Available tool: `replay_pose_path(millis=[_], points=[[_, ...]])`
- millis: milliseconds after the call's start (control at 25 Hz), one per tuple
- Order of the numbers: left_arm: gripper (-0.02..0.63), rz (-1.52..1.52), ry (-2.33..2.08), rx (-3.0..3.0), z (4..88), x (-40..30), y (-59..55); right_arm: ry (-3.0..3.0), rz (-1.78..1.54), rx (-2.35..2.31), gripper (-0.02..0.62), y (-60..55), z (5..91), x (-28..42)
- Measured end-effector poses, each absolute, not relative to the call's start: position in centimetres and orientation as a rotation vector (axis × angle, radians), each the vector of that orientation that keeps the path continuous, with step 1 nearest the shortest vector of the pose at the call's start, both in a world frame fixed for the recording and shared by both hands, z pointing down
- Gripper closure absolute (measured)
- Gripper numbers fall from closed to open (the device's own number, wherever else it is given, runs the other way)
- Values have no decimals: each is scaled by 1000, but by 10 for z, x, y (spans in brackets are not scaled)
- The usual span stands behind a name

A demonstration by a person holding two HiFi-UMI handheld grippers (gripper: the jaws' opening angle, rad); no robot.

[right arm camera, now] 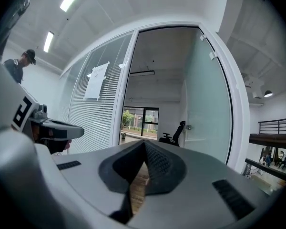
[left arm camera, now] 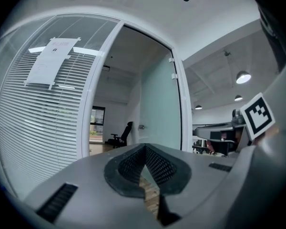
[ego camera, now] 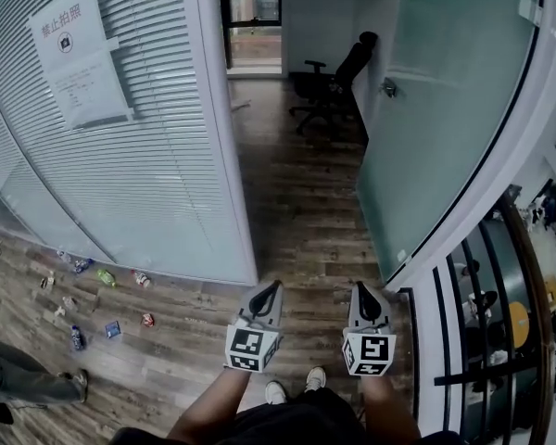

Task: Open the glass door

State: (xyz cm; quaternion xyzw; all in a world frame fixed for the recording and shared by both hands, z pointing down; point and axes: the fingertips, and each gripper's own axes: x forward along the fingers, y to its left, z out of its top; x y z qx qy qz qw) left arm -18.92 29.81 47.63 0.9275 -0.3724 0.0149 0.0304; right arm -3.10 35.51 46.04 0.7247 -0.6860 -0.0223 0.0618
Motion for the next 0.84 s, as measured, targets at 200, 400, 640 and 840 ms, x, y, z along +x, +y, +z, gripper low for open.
replay_pose_path(millis=[200, 400, 640, 840], points=[[603, 41, -1148, 2850, 479, -192, 306, -2073, -74, 2189, 580, 363, 461, -34], [603, 44, -1132, 2855, 479, -186, 308, -2069, -77, 2193, 580, 363, 463, -31], [603, 46, -1118, 2865, 480, -177, 304, -2064, -83, 2193, 580, 359, 463, -28], [603, 54, -1112, 2861, 479, -175, 302, -2082, -99, 2174, 580, 356, 458, -33]])
